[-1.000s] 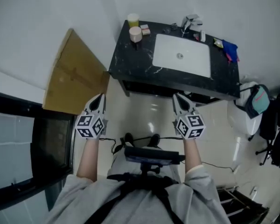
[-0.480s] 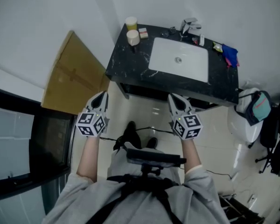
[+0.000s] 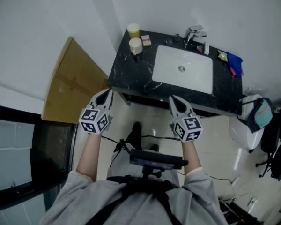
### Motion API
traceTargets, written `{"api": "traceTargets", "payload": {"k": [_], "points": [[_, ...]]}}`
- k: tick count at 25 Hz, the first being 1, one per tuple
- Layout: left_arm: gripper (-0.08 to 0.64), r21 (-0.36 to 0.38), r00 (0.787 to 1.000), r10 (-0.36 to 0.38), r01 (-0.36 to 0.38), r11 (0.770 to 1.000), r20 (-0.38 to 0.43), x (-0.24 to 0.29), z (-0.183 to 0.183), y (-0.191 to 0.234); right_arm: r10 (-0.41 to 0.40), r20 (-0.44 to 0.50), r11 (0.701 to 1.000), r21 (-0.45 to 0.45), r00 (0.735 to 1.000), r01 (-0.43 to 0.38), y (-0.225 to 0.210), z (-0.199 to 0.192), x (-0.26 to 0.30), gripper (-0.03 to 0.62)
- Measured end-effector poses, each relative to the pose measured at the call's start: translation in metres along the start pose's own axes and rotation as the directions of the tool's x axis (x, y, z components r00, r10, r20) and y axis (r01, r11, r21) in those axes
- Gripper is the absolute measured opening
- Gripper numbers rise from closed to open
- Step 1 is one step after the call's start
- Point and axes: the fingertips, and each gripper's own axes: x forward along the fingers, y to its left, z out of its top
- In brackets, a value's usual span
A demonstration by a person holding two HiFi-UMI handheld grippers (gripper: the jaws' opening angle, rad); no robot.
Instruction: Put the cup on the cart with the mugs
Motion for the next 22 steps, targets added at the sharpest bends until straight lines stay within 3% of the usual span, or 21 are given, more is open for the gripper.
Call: {"api": "traceTargets", "payload": {"k": [15, 22], "points": [[0.002, 0.065, 0.986, -0.133, 0.14, 0.988, -0.098, 0.13, 0.035, 0.062, -0.08, -0.002, 0.996, -0.045, 0.997, 0.08, -0.017, 0.036, 0.123, 0.009], [0.019, 0.028, 0.979, -0.121, 0.128, 0.991, -0.166, 0.188, 0.031, 0.077, -0.057, -0.069, 0.995, -0.085, 0.996, 0.051, -0.04, 0.04, 0.174, 0.009]]}}
